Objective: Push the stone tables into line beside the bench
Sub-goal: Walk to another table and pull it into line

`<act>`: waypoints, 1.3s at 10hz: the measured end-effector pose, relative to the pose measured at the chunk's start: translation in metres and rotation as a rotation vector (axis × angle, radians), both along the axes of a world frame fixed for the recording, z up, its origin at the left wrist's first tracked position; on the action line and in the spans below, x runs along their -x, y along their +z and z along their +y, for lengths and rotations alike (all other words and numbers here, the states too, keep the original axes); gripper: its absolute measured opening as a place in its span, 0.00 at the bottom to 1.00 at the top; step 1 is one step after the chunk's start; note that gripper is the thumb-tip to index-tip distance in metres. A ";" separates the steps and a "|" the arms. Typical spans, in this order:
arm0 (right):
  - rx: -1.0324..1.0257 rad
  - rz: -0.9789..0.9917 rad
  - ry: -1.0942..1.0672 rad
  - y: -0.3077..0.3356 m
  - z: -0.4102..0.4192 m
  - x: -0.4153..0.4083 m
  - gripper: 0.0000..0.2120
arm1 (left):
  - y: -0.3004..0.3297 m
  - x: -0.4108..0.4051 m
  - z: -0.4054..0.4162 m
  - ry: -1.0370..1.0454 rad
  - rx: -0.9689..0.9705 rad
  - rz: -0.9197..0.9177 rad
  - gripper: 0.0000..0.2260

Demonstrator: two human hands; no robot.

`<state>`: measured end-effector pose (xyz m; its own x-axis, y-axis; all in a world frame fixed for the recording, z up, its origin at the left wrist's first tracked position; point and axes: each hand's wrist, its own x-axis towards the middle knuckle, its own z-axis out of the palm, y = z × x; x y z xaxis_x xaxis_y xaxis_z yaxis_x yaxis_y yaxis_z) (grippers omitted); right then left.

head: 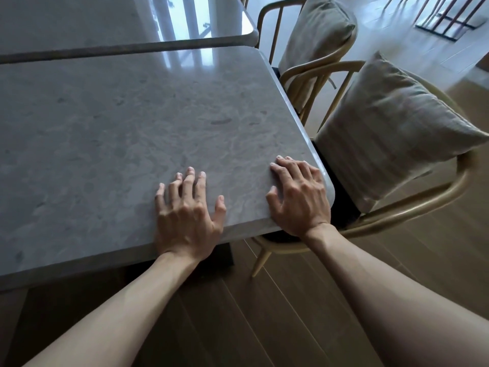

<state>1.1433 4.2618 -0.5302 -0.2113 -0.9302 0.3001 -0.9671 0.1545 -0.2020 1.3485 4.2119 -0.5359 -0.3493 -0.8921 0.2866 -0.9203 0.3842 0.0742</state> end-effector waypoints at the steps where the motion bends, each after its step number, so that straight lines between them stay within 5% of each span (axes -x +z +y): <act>1: -0.008 -0.011 -0.003 0.001 -0.001 0.002 0.25 | 0.000 0.002 -0.001 -0.001 0.008 0.003 0.28; 12: 0.052 0.002 0.034 -0.009 -0.017 0.023 0.23 | -0.002 0.018 -0.007 0.015 -0.030 0.041 0.29; 13: -0.081 -0.051 0.016 0.004 -0.013 0.014 0.25 | 0.003 0.014 -0.006 0.012 -0.124 0.034 0.29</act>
<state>1.1290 4.2488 -0.5262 -0.2089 -0.9545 0.2128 -0.9585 0.1567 -0.2381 1.3341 4.2058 -0.5332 -0.3300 -0.9257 0.1851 -0.9211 0.3586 0.1516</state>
